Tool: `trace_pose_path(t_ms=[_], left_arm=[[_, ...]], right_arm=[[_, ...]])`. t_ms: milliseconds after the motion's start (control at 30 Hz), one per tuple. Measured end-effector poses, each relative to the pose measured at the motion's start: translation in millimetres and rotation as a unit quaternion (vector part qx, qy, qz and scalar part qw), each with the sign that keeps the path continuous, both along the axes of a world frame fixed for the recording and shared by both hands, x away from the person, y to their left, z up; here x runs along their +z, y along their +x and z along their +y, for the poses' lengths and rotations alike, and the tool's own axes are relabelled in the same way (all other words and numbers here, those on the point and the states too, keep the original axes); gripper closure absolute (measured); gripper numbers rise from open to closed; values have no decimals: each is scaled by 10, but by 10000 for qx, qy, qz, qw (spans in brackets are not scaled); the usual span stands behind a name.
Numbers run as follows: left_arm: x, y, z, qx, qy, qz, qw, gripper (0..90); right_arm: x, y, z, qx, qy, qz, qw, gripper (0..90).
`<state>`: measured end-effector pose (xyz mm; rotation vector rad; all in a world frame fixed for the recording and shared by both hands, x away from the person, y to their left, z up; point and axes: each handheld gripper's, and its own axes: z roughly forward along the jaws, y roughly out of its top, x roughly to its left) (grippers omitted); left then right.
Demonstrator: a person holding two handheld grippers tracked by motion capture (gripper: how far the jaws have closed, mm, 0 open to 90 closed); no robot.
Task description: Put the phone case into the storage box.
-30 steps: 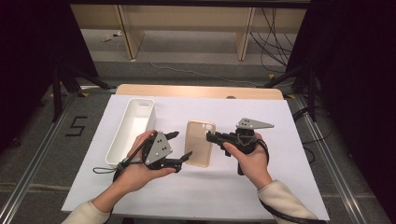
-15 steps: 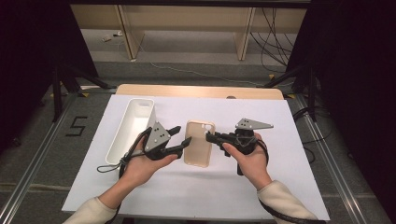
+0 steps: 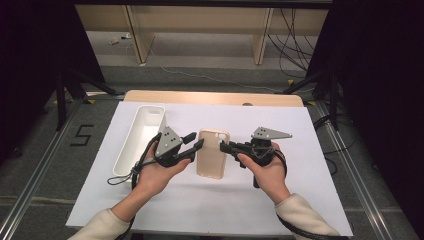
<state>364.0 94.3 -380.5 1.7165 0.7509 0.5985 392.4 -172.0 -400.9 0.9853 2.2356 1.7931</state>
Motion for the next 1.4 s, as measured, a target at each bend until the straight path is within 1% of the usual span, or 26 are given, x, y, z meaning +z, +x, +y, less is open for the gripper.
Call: trace_pose_path(t_ms=[33,167,233,267,333,533,600,633,700,800,867,900,1033,1133,1167,1233,1300,1333,1400], left_arm=[[1,1,-2,1,-13,1,10000,656],[4,4,-11,-6,-53,-16,10000,675],[7,6,-16,17,-59,-36,10000,678],[9,7,-18,27,-56,-50,10000,681],[11,10,-22,42,-67,-61,10000,684],[15,15,-41,52,-62,-108,9999,694],[18,14,-51,76,-82,-123,9999,705],[22,14,-55,83,-85,-144,9998,709],[28,12,-62,101,-119,-158,9998,722],[32,14,-74,112,-115,-176,9997,728],[30,18,-80,140,-110,-201,9996,738],[29,19,-81,148,-113,-199,9996,745],[26,24,-83,207,-116,-196,9995,775],[24,27,-82,245,-116,-206,9994,794],[24,28,-80,258,-123,-216,9994,802],[22,26,-82,279,-128,-213,9993,810],[22,27,-81,290,-120,-218,9993,813],[22,26,-79,295,-128,-215,9992,814],[23,26,-77,310,-130,-223,9992,820]], right_arm=[[8,-7,-1,17,20,39,10000,812],[5,-9,11,5,70,15,10000,812],[5,-13,13,-5,43,13,10000,812],[-1,-10,18,-19,39,-40,10000,812],[0,-10,20,-29,-22,-36,10000,812],[4,-12,19,-21,0,-77,10000,811],[10,-14,14,-6,-30,-59,10000,812],[7,-14,21,-31,7,-73,10000,812],[8,-16,22,-29,2,-80,10000,811],[7,-16,27,-44,8,-87,10000,811],[10,-19,21,-44,-28,-81,10000,811],[7,-19,25,-44,20,-90,9999,811],[11,-19,22,-76,-39,-94,9999,811],[10,-24,30,-69,21,-85,9999,811],[13,-27,25,-94,-59,-78,9999,811],[13,-26,28,-108,-96,-95,9999,811],[9,-26,36,-87,-31,-123,9999,811],[14,-30,31,-91,-98,-109,9999,811],[12,-32,35,-48,-61,-117,9999,811]])
